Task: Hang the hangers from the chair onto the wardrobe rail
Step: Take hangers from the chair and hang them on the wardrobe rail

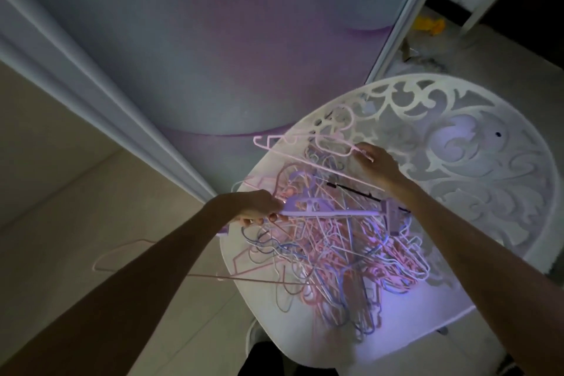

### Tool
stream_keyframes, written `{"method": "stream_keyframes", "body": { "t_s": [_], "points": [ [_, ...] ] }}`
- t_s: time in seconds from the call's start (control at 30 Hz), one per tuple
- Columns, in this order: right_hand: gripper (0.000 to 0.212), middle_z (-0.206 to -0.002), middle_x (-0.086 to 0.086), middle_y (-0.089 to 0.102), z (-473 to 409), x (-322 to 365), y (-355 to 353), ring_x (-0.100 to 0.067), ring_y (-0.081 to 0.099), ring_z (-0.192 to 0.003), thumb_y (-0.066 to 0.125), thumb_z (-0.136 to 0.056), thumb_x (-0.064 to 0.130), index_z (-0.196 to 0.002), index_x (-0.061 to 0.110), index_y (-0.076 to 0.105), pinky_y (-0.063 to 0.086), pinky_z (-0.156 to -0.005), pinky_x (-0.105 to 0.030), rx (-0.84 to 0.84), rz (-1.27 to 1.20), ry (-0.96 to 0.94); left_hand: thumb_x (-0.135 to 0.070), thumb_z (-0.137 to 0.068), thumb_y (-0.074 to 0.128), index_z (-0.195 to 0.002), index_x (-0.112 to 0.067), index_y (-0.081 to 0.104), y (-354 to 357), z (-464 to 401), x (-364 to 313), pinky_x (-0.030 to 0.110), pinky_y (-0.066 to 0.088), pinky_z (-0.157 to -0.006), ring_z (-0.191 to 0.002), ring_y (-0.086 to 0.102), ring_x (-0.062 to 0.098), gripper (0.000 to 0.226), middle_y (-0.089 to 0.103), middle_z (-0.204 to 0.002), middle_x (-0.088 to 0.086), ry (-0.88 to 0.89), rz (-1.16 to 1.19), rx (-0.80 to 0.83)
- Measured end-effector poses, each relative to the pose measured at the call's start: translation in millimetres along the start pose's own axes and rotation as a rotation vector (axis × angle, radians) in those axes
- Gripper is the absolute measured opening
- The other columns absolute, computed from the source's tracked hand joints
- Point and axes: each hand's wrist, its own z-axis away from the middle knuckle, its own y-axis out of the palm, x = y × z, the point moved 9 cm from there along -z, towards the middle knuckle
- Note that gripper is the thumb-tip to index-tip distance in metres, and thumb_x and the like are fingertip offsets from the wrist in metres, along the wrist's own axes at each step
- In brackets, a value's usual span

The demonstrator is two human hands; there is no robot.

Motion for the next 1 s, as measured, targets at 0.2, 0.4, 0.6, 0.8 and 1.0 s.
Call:
{"method": "stream_keyframes", "body": {
  "t_s": [0.2, 0.4, 0.6, 0.8, 1.0],
  "points": [
    [0.037, -0.093, -0.014, 0.071, 74, 49, -60, -0.034, 0.065, -0.09, 0.038, -0.096, 0.038, -0.117, 0.019, 0.061, 0.044, -0.071, -0.036, -0.174, 0.252, -0.17, -0.026, -0.098, 0.035, -0.081, -0.018, 0.058, -8, 44, -7, 0.014, 0.015, -0.039, -0.048, 0.021, 0.009, 0.03, 0.036, -0.07, -0.003, 0.026, 0.031, 0.002],
    [0.028, -0.092, -0.015, 0.069, 152, 86, -103, -0.036, 0.063, -0.088, 0.044, -0.097, 0.027, -0.119, 0.023, 0.061, 0.044, -0.07, -0.036, -0.242, 0.164, -0.105, -0.021, -0.1, 0.034, -0.075, -0.02, 0.057, 9, 122, -5, 0.01, 0.014, -0.036, -0.031, 0.029, -0.002, 0.034, 0.038, -0.063, -0.007, 0.063, 0.219, 0.055],
    [0.022, -0.084, -0.01, 0.069, 212, 142, -116, -0.031, 0.066, -0.081, 0.05, -0.095, 0.021, -0.109, 0.017, 0.067, 0.048, -0.074, -0.038, -0.198, -0.031, -0.134, -0.015, -0.1, 0.033, -0.083, -0.013, 0.057, 27, 205, 23, 0.011, 0.028, -0.039, -0.031, 0.038, 0.0, 0.029, 0.04, -0.066, -0.003, 0.079, 0.438, -0.003],
    [0.03, -0.105, -0.011, 0.071, 279, 231, -103, -0.031, 0.064, -0.1, 0.049, -0.093, 0.032, -0.109, 0.016, 0.069, 0.049, -0.082, -0.038, -0.094, 0.074, -0.368, -0.012, -0.099, 0.033, -0.081, -0.013, 0.058, 47, 313, 99, 0.012, 0.031, -0.039, -0.034, 0.042, 0.002, 0.031, 0.044, -0.05, -0.008, 0.045, 0.654, -0.137],
    [0.024, -0.105, -0.013, 0.07, 334, 327, -78, -0.034, 0.063, -0.097, 0.049, -0.095, 0.025, -0.104, 0.015, 0.069, 0.046, -0.077, -0.034, -0.01, 0.14, -0.517, -0.007, -0.098, 0.035, -0.081, -0.004, 0.055, 49, 424, 197, 0.012, 0.034, -0.036, -0.029, 0.044, 0.007, 0.027, 0.047, -0.038, -0.004, 0.007, 0.922, -0.36]
  ]
}}
